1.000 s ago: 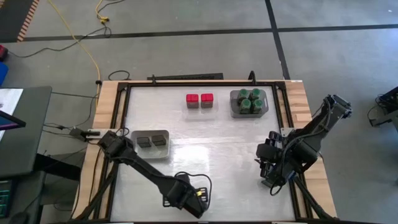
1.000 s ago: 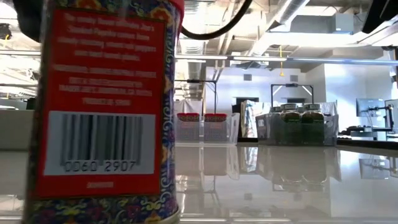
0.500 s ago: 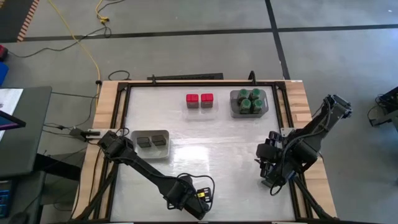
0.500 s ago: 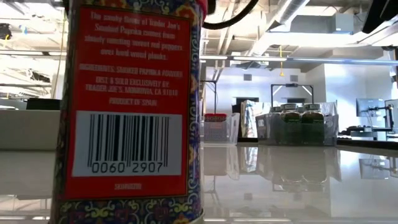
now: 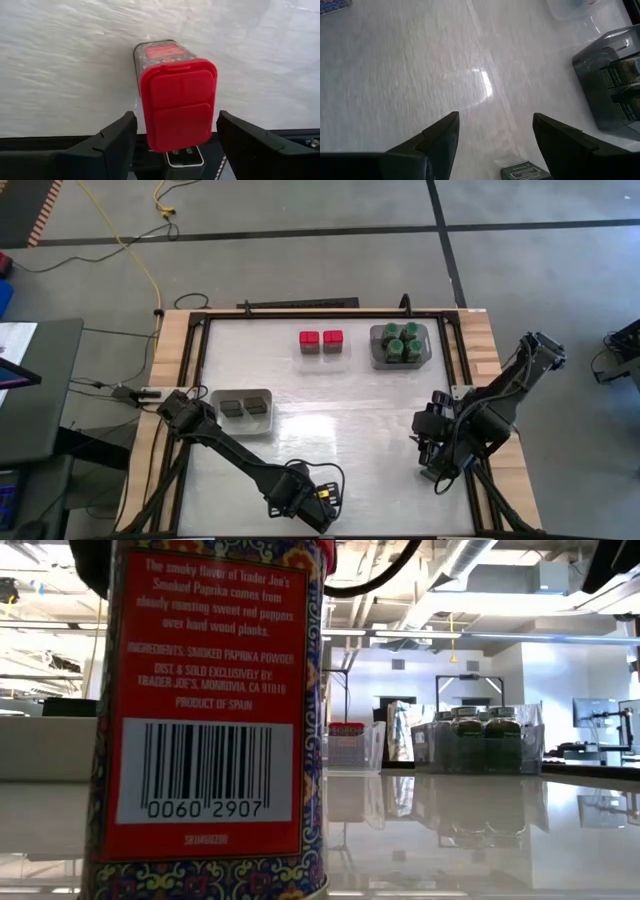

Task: Sort spices by type
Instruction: Put the red seasoning can into the transparent bin

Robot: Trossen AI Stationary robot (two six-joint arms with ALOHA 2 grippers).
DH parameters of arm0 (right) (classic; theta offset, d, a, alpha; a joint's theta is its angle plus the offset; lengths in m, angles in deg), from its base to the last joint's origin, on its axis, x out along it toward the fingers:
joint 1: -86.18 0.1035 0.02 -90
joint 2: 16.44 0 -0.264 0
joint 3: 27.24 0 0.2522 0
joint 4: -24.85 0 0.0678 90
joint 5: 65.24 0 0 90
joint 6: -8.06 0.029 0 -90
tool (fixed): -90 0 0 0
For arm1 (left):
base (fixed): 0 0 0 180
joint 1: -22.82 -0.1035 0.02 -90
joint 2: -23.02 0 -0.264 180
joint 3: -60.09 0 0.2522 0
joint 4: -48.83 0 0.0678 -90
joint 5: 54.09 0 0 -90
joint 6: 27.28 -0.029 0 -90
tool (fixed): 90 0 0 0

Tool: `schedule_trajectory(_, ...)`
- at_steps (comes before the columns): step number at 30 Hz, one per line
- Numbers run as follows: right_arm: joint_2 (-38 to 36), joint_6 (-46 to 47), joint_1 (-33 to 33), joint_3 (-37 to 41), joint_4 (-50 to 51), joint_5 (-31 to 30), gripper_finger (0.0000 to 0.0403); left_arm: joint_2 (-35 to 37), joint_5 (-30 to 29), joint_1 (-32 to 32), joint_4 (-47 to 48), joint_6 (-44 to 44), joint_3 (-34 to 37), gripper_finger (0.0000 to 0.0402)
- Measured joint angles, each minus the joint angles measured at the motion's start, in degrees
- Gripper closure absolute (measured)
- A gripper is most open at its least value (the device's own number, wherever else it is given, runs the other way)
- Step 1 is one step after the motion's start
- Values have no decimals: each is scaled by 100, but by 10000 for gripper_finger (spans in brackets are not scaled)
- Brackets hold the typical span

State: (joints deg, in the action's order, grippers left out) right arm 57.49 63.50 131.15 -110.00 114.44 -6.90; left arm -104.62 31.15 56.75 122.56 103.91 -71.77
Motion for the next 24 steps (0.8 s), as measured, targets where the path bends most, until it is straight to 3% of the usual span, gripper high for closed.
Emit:
schedule_trajectory(8,0,-17,2,0,0,-54,122,2,31,-22,-477,1,397,141)
schedule_trajectory(13,0,-46,1,0,1,-57,122,2,161,-27,-266,-183,498,141)
schedule_trajectory(19,0,-52,0,0,0,-59,122,2,353,-150,455,-975,503,141)
schedule_trajectory(24,0,-50,2,0,0,-99,122,2,353,-259,510,-1972,503,141)
